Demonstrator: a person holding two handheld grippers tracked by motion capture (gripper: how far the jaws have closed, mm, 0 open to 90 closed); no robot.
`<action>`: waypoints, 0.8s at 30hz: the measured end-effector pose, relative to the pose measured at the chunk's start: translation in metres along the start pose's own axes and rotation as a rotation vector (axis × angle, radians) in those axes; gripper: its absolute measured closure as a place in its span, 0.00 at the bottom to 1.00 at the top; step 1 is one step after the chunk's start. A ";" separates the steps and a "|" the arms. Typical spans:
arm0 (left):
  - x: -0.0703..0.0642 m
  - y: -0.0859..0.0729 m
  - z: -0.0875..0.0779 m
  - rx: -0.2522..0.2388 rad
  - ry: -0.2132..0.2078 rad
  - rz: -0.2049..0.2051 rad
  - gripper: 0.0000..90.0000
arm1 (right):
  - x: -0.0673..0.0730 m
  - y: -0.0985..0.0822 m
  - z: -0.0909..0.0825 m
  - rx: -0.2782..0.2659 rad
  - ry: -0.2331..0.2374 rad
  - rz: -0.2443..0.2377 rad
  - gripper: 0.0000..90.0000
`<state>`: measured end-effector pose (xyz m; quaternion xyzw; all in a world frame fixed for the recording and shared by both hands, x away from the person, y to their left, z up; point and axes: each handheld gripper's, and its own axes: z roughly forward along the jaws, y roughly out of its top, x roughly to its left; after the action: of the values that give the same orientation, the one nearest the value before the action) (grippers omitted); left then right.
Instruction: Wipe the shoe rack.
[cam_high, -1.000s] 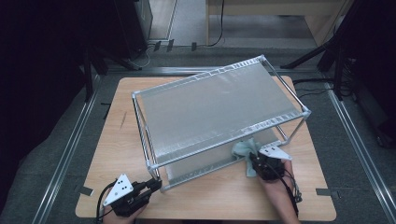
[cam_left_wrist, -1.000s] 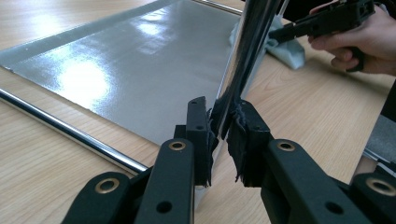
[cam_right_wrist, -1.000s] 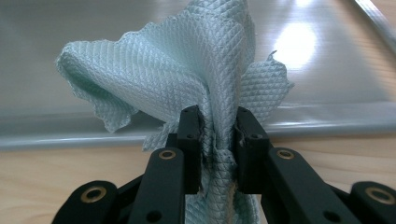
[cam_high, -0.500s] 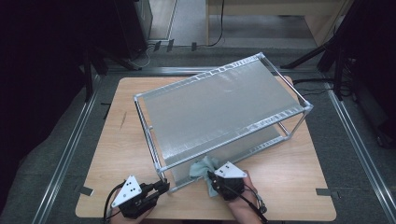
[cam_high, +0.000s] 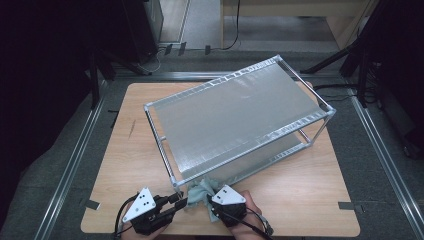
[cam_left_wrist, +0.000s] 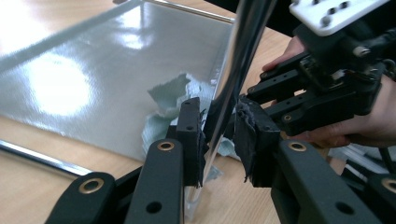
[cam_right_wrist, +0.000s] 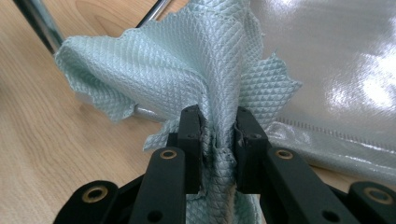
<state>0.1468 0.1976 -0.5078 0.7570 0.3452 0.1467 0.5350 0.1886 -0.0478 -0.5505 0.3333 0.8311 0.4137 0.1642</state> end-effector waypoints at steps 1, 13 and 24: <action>-0.001 0.003 -0.001 -0.001 0.008 0.016 0.81 | -0.001 0.000 0.000 0.002 0.005 0.005 0.85; -0.004 0.005 0.000 -0.002 0.019 0.024 0.88 | 0.021 0.005 0.003 0.005 0.039 -0.030 0.85; -0.001 0.002 -0.003 -0.016 0.014 0.013 0.88 | -0.022 0.002 -0.004 0.026 -0.023 0.016 0.85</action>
<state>0.1454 0.1989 -0.5045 0.7541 0.3426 0.1582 0.5375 0.2036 -0.0646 -0.5466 0.3469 0.8317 0.4005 0.1660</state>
